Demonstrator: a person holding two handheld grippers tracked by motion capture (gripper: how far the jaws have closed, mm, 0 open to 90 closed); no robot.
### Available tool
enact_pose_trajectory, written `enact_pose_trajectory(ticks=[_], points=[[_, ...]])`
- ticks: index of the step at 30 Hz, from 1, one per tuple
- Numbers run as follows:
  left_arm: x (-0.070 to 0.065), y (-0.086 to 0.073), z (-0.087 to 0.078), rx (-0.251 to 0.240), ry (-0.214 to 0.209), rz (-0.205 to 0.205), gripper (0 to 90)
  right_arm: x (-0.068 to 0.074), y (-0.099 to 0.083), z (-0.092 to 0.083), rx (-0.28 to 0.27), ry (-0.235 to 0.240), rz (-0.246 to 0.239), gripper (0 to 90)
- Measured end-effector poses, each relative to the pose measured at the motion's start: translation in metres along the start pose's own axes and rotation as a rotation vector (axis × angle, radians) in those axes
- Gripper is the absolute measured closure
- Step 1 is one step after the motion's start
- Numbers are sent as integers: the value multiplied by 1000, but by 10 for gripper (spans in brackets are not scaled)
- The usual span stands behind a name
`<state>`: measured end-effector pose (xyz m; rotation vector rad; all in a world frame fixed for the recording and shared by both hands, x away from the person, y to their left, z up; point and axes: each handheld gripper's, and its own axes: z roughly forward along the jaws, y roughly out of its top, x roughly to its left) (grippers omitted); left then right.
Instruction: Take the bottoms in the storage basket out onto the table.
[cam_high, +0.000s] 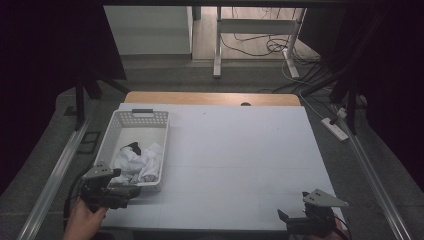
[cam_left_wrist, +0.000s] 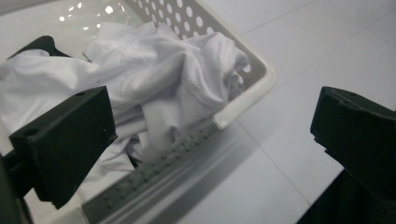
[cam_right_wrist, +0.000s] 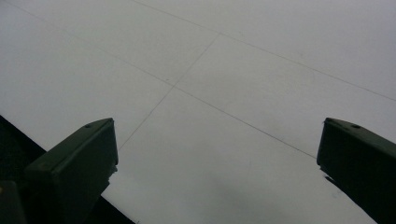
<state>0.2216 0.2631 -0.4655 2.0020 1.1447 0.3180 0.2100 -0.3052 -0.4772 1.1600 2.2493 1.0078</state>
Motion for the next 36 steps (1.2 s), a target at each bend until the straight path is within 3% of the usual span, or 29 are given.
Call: enact_pose_trajectory(ticks=[13,20,36], points=[[8,11,13,46,1,22,0,0,0,1,7,3,-3,0],[12,21,18,72,39,26,0,0,0,1,7,4,-2,0],[28,42,36,143,17,31,0,0,0,1,12,6,-8,0]])
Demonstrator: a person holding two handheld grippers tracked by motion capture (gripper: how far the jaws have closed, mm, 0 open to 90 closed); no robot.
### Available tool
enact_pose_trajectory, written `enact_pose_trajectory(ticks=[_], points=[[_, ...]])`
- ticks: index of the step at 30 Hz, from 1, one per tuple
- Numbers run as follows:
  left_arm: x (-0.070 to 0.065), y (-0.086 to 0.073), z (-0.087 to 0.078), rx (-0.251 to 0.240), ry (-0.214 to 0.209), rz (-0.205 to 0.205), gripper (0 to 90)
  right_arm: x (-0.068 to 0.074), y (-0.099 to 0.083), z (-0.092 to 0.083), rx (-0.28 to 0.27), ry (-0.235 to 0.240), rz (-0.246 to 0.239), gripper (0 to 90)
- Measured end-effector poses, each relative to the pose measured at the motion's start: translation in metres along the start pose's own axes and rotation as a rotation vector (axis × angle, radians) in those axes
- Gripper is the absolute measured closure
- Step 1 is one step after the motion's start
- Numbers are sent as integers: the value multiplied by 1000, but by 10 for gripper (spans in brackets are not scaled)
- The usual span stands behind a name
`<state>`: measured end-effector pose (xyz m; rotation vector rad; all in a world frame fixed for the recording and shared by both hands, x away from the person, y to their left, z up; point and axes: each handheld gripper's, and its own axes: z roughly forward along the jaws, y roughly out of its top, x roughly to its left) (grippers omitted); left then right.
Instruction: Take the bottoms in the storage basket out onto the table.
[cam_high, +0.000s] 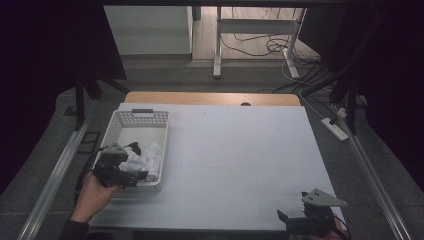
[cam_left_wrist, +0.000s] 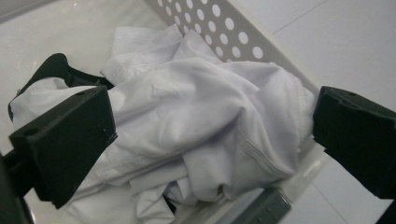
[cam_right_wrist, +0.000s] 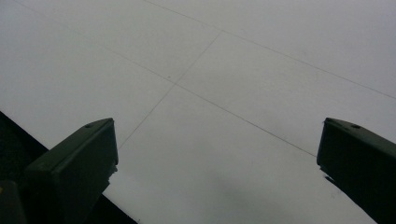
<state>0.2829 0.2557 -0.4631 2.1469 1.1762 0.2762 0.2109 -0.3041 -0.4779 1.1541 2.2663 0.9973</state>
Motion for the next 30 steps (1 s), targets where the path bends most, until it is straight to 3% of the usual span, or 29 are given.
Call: enact_pose_trajectory(ticks=[9,17,30], points=[[9,15,13,74,-23,33,0,0,0,0,3,1,-3,0],[15,24,28,170,-8,59,0,0,0,0,4,3,-6,0],[32,36,49,300,-1,58,0,0,0,1,8,3,-9,0]])
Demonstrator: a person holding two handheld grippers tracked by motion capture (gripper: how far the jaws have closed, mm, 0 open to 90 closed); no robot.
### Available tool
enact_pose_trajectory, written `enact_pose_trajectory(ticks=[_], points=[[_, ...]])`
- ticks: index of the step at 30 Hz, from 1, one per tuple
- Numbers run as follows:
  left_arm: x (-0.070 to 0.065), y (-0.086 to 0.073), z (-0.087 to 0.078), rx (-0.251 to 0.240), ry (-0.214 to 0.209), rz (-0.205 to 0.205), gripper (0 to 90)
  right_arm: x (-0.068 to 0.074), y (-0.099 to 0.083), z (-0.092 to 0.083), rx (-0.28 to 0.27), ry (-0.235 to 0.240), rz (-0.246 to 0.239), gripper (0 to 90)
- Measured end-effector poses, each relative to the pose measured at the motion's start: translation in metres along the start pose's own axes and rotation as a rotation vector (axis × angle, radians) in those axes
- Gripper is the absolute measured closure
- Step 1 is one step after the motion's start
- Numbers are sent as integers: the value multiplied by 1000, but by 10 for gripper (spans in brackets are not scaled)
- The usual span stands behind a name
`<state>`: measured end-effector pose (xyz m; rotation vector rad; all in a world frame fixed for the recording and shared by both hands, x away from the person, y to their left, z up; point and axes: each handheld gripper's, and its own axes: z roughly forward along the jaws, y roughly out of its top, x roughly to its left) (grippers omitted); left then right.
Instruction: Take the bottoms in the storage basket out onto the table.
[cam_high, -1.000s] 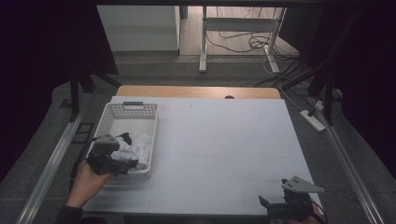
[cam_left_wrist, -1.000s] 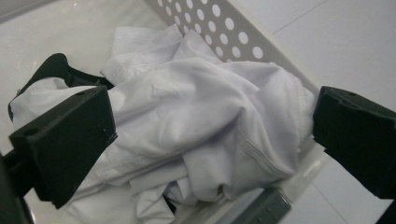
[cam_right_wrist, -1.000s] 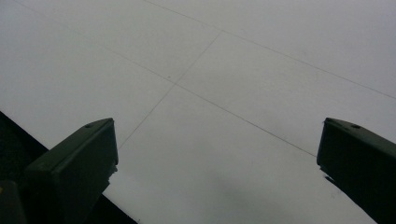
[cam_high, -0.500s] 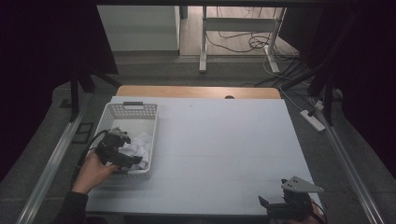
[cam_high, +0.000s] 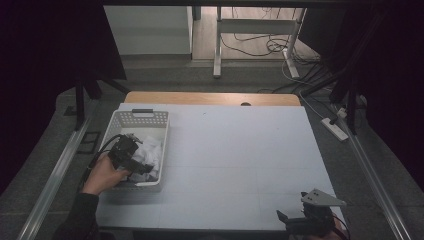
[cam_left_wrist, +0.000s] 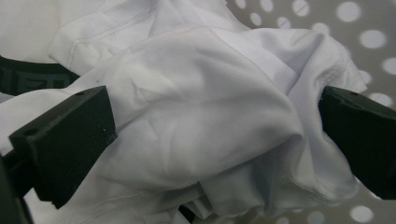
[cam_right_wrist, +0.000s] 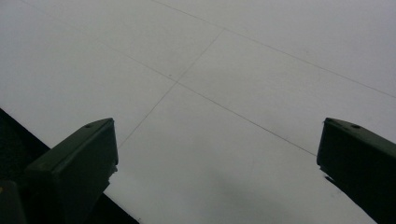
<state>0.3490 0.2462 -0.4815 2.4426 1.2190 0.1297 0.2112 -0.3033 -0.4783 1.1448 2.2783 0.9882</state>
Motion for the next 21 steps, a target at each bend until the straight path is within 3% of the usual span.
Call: enact_pose_trajectory(ticks=[9,14,18,21], points=[[13,11,21,58,-29,-3,0,0,0,0,2,1,-3,0],[20,10,30,47,-58,-34,0,0,0,0,2,3,-2,0],[24,10,36,46,-59,-50,0,0,0,0,5,3,-4,0],[23,13,41,48,-34,-53,0,1,0,1,6,2,-5,0]])
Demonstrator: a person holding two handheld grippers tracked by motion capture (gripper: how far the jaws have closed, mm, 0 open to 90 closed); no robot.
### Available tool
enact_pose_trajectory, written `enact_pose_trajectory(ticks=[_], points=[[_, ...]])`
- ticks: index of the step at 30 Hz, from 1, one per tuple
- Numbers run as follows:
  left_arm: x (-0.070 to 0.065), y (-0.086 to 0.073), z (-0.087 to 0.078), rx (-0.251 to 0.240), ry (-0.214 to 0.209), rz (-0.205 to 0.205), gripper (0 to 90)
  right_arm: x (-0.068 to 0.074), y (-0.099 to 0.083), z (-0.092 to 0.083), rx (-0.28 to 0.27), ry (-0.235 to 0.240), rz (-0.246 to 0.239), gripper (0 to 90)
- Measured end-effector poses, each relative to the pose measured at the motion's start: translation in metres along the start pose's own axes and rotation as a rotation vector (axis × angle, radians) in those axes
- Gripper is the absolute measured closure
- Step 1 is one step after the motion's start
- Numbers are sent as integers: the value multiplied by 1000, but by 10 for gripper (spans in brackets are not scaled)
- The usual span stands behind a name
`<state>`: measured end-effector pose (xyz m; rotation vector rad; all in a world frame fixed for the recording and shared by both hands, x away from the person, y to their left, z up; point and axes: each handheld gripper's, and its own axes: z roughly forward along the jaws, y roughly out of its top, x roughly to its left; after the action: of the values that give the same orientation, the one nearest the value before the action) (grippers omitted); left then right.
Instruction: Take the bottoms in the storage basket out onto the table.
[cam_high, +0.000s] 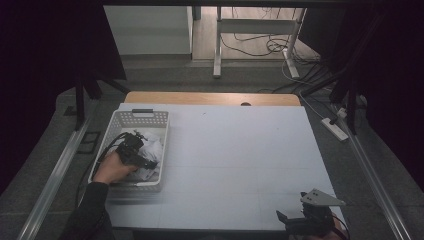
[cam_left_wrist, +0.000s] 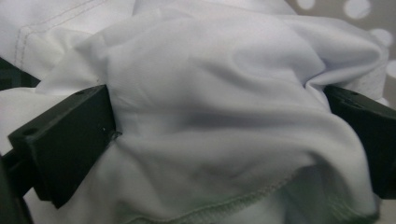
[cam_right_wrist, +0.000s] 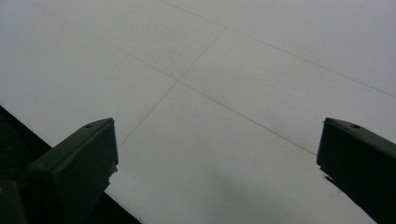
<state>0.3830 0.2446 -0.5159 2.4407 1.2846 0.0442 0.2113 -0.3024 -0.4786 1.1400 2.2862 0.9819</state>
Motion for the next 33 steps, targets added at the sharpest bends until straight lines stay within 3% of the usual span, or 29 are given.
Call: enact_pose_trajectory(ticks=[3,8,10,16,20,22,28,33], points=[[-5,4,4,13,42,3,0,0,0,0,1,1,-4,0],[-7,5,6,20,63,-14,0,1,0,1,5,-1,-13,0],[-8,5,6,29,76,-1,3,1,0,1,5,-2,-15,0],[-8,3,-1,30,100,10,225,2,0,1,7,-3,-20,0],[-11,3,-4,35,100,48,372,2,0,1,6,-2,-21,0],[-12,3,-5,39,96,54,491,2,0,0,7,-3,-24,0],[-11,3,-7,35,78,14,571,2,0,0,5,-3,-26,0],[-12,4,-6,15,89,2,588,2,0,0,3,-2,-28,0]])
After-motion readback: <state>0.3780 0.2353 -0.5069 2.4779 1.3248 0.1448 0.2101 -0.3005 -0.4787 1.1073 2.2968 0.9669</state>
